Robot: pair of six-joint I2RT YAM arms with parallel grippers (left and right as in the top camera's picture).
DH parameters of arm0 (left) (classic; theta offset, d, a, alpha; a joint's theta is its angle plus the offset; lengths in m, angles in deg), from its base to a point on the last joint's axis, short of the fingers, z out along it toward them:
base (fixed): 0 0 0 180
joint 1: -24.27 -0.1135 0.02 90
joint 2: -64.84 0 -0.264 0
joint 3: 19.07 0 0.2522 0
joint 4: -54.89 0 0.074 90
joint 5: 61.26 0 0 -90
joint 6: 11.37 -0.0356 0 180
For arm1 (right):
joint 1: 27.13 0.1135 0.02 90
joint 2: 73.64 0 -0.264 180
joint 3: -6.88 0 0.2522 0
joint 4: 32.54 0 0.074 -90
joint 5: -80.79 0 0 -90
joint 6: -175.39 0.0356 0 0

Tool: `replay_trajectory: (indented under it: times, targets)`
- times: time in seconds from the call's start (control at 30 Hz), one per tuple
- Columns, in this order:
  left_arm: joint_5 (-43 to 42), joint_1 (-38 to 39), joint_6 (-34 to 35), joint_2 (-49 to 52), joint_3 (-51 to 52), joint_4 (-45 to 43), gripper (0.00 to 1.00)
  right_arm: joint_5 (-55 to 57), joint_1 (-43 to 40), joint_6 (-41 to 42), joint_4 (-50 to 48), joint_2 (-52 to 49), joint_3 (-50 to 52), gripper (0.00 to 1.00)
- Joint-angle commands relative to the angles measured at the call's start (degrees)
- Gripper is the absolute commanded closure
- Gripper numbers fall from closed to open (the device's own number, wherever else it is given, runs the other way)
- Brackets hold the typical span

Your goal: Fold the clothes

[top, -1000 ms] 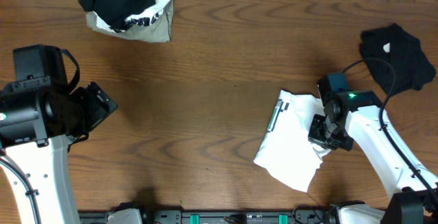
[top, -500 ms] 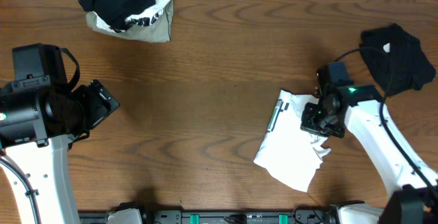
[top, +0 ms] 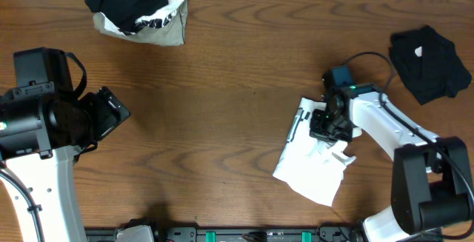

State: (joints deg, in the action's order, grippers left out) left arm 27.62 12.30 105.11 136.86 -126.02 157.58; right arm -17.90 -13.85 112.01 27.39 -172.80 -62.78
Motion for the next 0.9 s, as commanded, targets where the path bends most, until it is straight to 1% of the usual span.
replay_trajectory:
  times: [0.0, 0.2, 0.33, 0.43, 0.53, 0.63, 0.7, 0.73, 0.8, 0.87]
  targets:
    - [0.1, -0.3, -1.2, 0.3, 0.3, 0.3, 0.02, -8.0, 4.1, 0.8, -5.0, -5.4, 0.1, 0.98]
    - [0.1, -0.3, -1.2, 0.3, 0.3, 0.3, 0.02, -14.8, 10.4, 1.9, -15.3, -12.5, -0.3, 0.98]
    - [0.1, -0.3, -1.2, 0.3, 0.3, 0.1, 0.02, -17.3, 13.9, -0.2, -16.7, -15.0, -4.0, 0.98]
    - [0.1, -0.3, -1.2, 0.3, 0.3, -0.2, 0.02, -15.0, 16.0, -1.2, -12.4, -15.0, -8.9, 0.98]
    - [0.1, -0.3, -1.2, 0.3, 0.3, -0.3, 0.02, -9.5, 16.4, -1.0, -3.6, -15.0, -16.9, 0.99]
    - [0.1, -0.3, -1.2, 0.3, 0.3, -0.3, 0.02, -4.7, 15.7, -1.0, 5.7, -14.8, -25.1, 0.93]
    - [0.1, -0.3, -1.2, 0.3, 0.3, -0.2, 0.02, -1.0, 14.9, -1.0, 12.5, -14.7, -30.8, 0.83]
    - [0.1, -0.3, -1.2, 0.3, 0.3, -0.3, 0.02, 1.0, 14.4, -1.0, 15.6, -14.6, -33.4, 0.76]
    - [0.1, -0.3, -1.2, 0.3, 0.3, -0.3, 0.02, 4.1, 13.2, -1.1, 20.7, -14.6, -37.9, 0.44]
    - [0.1, -0.3, -1.2, 0.3, 0.3, -0.2, 0.02, 6.0, 11.6, -3.1, 25.2, -14.6, -41.9, 0.23]
